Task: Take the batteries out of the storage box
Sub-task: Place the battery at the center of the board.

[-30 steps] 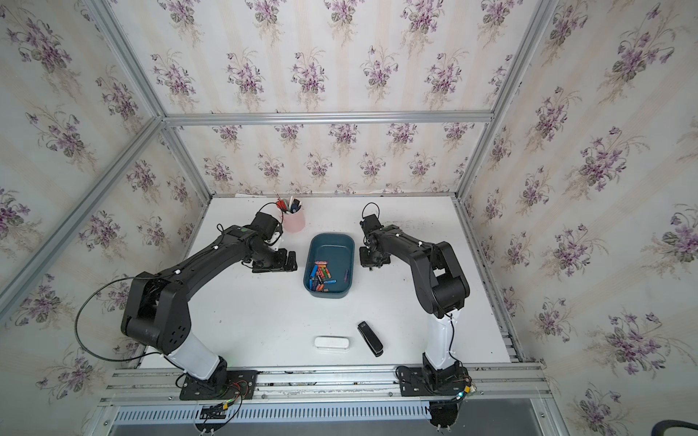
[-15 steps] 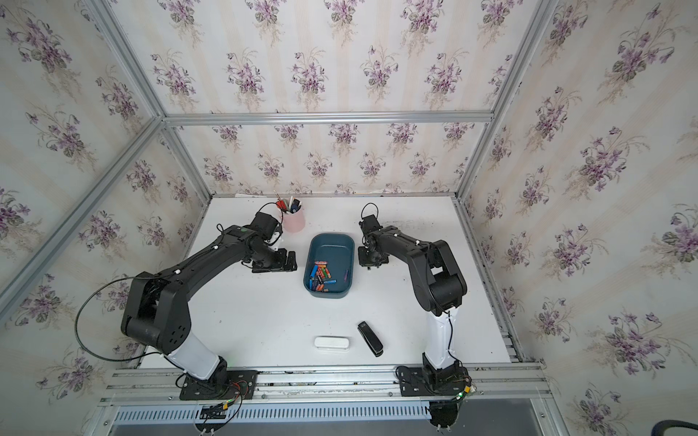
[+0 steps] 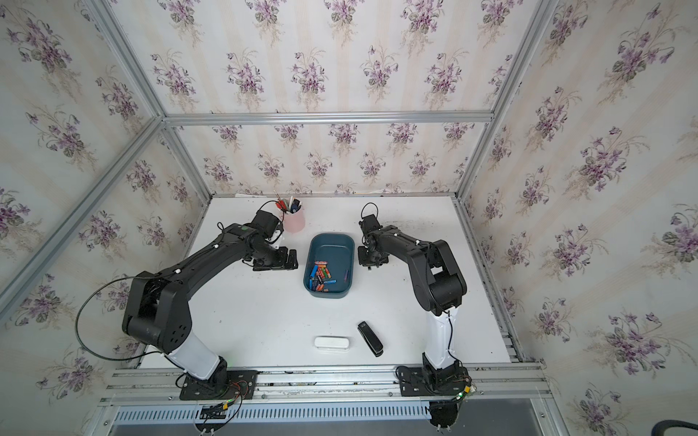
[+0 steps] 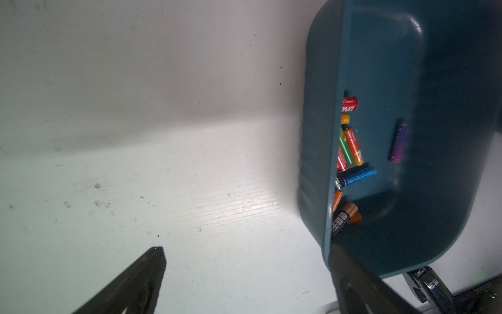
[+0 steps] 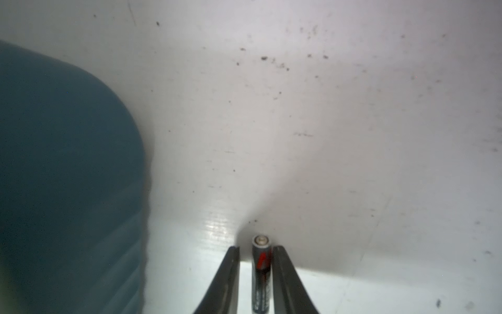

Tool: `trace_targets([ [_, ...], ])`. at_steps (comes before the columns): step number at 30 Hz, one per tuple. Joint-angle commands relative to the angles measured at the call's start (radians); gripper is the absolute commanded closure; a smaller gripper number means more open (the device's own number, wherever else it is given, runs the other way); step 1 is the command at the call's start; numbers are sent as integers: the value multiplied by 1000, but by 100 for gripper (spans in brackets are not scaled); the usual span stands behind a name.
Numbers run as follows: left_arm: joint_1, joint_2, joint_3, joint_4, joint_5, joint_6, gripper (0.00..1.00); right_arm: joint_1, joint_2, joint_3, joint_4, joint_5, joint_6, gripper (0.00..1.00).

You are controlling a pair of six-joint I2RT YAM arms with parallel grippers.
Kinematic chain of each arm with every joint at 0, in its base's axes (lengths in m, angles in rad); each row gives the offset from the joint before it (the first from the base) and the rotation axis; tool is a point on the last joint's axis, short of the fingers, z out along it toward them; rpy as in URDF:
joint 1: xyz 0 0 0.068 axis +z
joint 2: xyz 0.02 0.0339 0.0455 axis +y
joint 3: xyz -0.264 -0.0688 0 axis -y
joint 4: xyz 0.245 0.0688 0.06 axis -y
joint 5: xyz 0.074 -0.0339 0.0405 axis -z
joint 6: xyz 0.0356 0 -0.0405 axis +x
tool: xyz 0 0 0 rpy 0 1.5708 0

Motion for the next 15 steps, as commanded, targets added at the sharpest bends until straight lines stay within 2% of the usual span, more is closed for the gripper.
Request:
trace_targets([
  [1, -10, 11, 35, -41, -28, 18, 2, -1, -15, 20, -26, 15, 4, 72],
  [10, -103, 91, 202, -185, -171, 44, 2, 0, -69, 78, -57, 11, 10, 69],
  [15, -192, 164, 320, -274, -276, 44, 4, -6, -98, 94, -75, 23, 7, 68],
])
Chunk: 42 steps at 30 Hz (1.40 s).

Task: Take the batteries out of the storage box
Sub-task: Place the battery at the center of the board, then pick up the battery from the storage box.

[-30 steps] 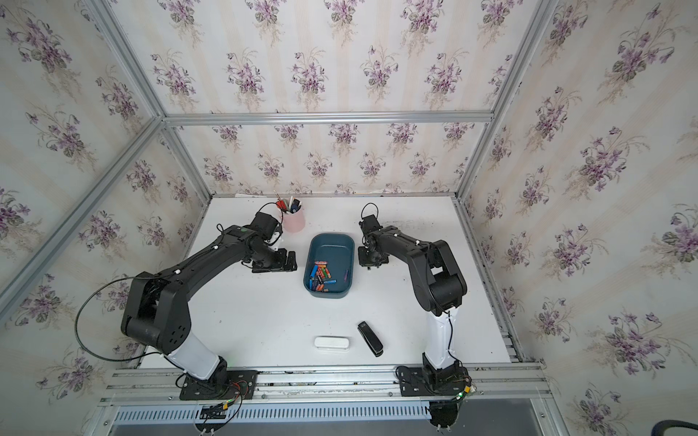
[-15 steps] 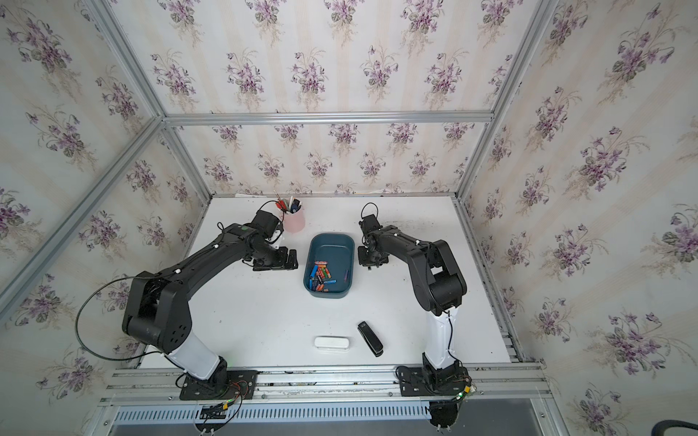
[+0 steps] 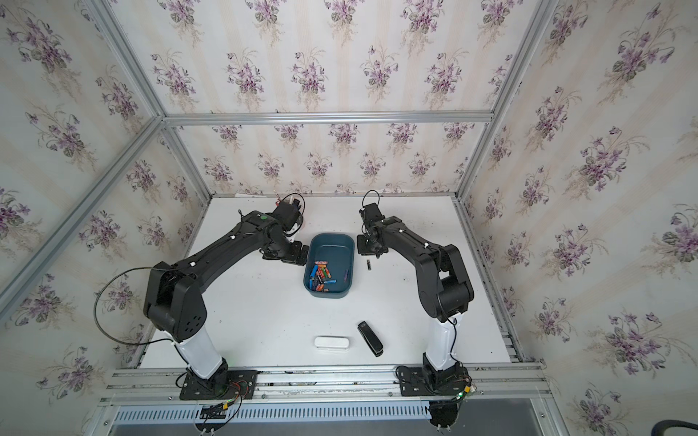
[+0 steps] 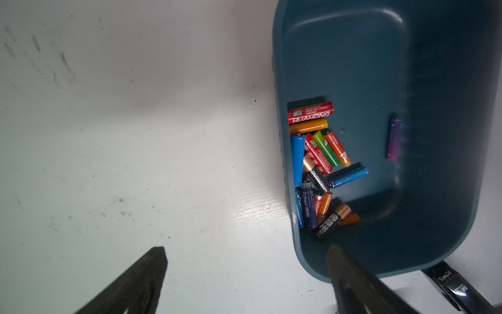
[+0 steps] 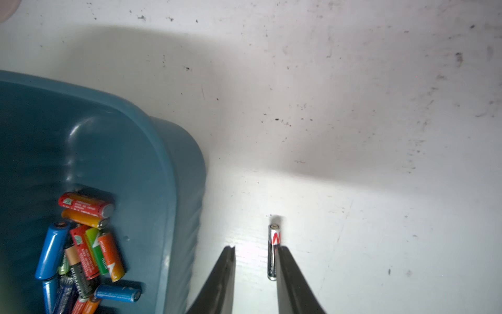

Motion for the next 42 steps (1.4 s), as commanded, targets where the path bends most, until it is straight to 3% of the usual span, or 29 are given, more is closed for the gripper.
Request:
trace_targets([
  [1, -50, 49, 73, -102, -109, 13, 5, -8, -20, 10, -26, 18, 2, 68],
  [9, -173, 226, 288, -231, -226, -2, 16, -44, -61, -13, -30, 14, -5, 69],
  [15, -220, 341, 425, -306, -263, -5, 39, -65, -76, -38, -22, 6, -13, 69],
  [20, -223, 412, 486, -345, -269, -14, 52, -84, -88, -62, -13, 0, -15, 70],
  [28, -224, 489, 517, -355, -278, -27, 60, -97, -98, -73, -13, -10, -19, 70],
  [42, -225, 573, 537, -345, -291, -23, 62, -109, -100, -76, -10, -19, -26, 70],
])
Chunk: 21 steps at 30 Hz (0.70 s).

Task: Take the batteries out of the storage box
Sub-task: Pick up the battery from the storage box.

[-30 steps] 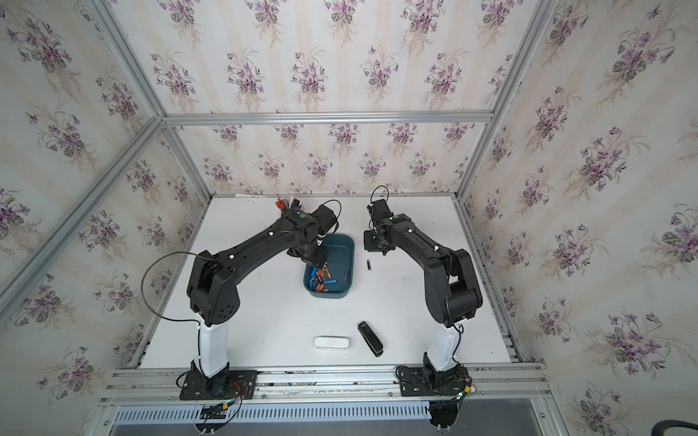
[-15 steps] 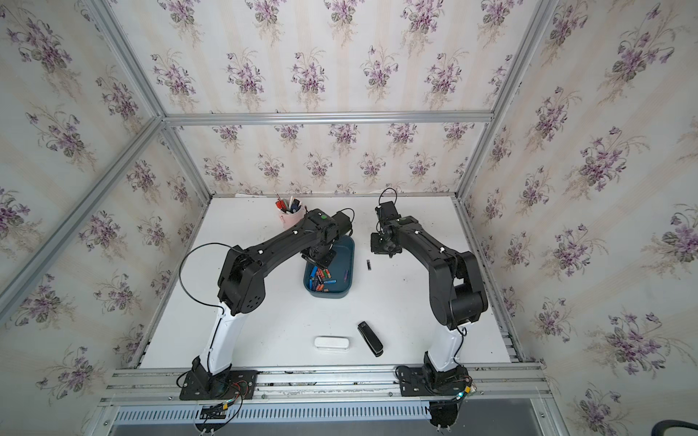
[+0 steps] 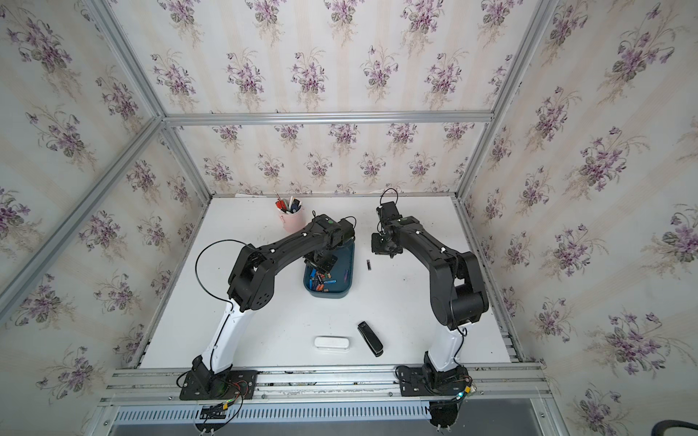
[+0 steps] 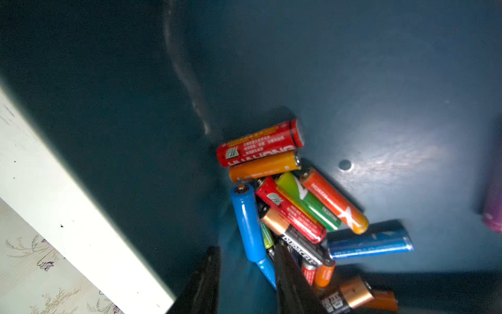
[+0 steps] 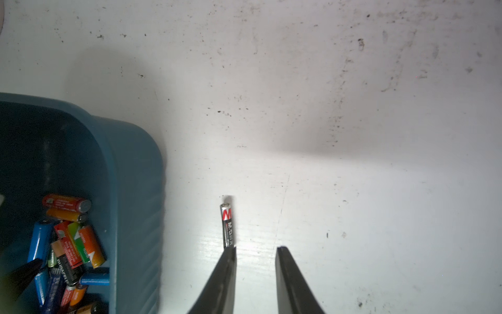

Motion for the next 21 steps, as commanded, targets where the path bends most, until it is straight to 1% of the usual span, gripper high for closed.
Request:
trace_targets([
  [1, 1, 19, 22, -17, -21, 3, 62, -4, -7, 3, 10, -3, -11, 70],
  [13, 1, 54, 33, -4, 29, 11, 62, -10, -6, 6, 10, -9, -15, 70],
  [21, 5, 34, 4, 40, 122, 10, 69, -11, -9, 10, 5, -4, -17, 70],
])
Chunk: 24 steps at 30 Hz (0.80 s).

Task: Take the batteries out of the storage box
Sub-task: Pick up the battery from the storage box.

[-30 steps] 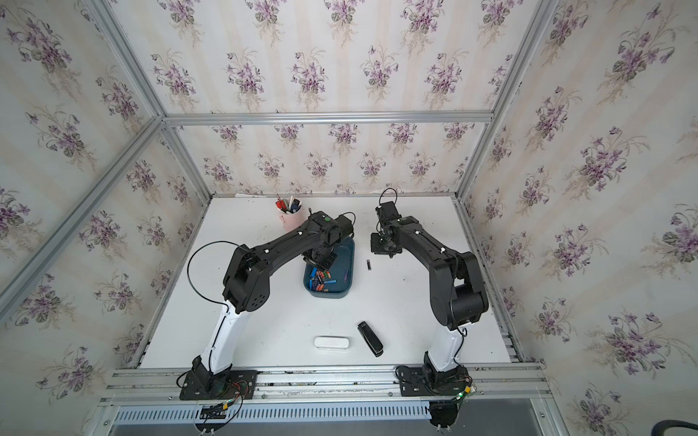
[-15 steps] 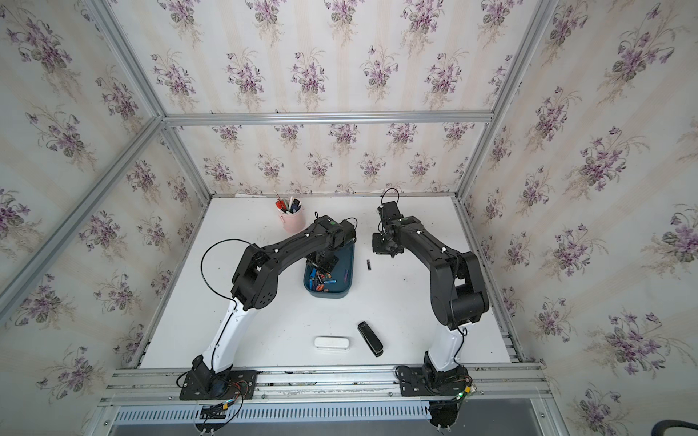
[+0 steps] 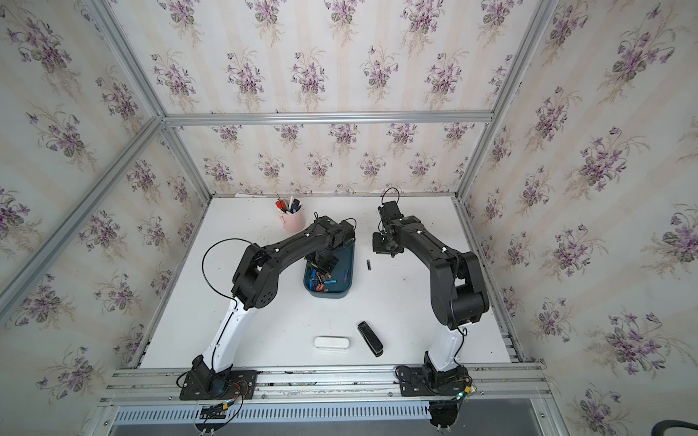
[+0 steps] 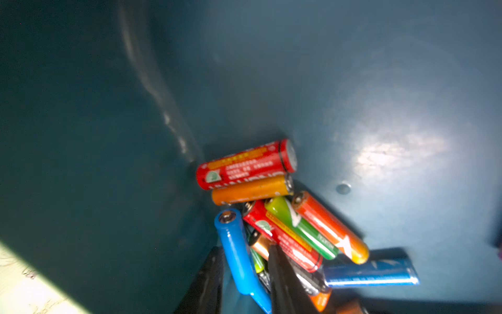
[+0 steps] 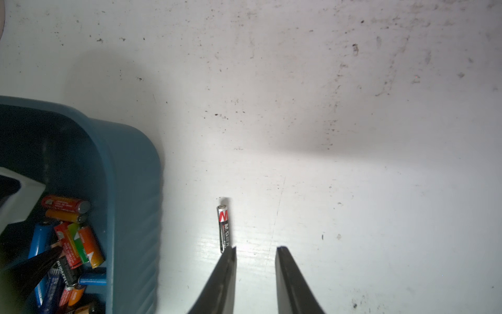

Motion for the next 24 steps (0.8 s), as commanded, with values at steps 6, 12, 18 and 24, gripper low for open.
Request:
trace_targets([
  [6, 6, -17, -23, 38, 98, 2, 74, 0, -12, 11, 2, 1, -7, 70],
  [12, 15, -42, -31, 51, 137, 0, 79, 0, -13, 16, -1, 0, -7, 70],
  [18, 26, -95, -44, 70, 179, -4, 82, 0, -21, 17, -4, -6, -1, 71],
  [24, 52, -207, -78, 92, 200, -18, 82, 6, -29, 27, -8, -20, 12, 71],
])
